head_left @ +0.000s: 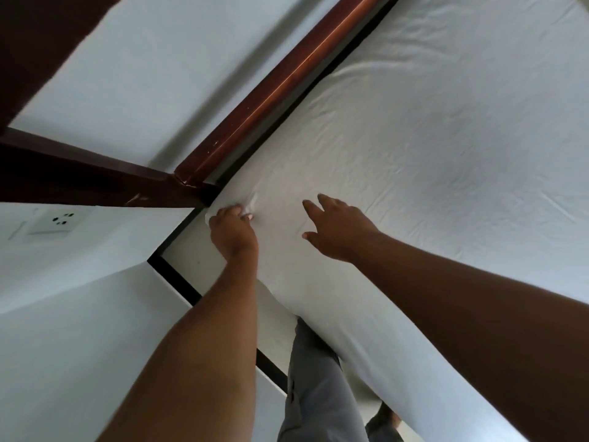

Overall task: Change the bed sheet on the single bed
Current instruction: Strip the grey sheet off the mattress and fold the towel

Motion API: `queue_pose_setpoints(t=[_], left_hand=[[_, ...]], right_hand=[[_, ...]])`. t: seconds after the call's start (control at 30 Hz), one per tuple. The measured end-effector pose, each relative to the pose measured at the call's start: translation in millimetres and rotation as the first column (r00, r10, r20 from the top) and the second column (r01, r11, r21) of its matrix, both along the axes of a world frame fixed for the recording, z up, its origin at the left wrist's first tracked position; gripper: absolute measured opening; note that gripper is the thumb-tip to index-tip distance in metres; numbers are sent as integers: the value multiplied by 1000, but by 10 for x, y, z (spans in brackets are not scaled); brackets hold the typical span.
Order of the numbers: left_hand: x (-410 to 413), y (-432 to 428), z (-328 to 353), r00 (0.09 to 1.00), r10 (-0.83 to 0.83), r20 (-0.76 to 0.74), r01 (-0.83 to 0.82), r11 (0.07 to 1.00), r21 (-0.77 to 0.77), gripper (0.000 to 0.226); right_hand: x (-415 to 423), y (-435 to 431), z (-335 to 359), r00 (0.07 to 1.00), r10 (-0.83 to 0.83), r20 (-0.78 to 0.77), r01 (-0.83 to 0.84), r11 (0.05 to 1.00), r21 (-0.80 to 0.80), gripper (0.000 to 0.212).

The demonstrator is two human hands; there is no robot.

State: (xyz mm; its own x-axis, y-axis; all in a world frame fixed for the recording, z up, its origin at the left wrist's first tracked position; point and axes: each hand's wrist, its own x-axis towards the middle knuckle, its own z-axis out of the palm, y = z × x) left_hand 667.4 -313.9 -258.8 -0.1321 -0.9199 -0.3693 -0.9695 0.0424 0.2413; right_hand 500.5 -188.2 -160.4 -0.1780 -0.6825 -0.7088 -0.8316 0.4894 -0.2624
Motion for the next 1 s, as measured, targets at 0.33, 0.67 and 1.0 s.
queue_pose_setpoints(t=[0.33,0.67,1.0], left_hand=[[8,-10,315,969,153,-193,-131,983,126,22],[-271,942,1121,735,548,-400,-100,671,735,34],[-952,1109,1788,661,466,-588,98,723,684,43]], right_hand=[[56,-201,58,998,54,-24,-55,997,-57,71],[38,10,447,995,-6,-104,-16,978,-207,77],[-518,482,871,978,-208,-2,195,921,-339,30]])
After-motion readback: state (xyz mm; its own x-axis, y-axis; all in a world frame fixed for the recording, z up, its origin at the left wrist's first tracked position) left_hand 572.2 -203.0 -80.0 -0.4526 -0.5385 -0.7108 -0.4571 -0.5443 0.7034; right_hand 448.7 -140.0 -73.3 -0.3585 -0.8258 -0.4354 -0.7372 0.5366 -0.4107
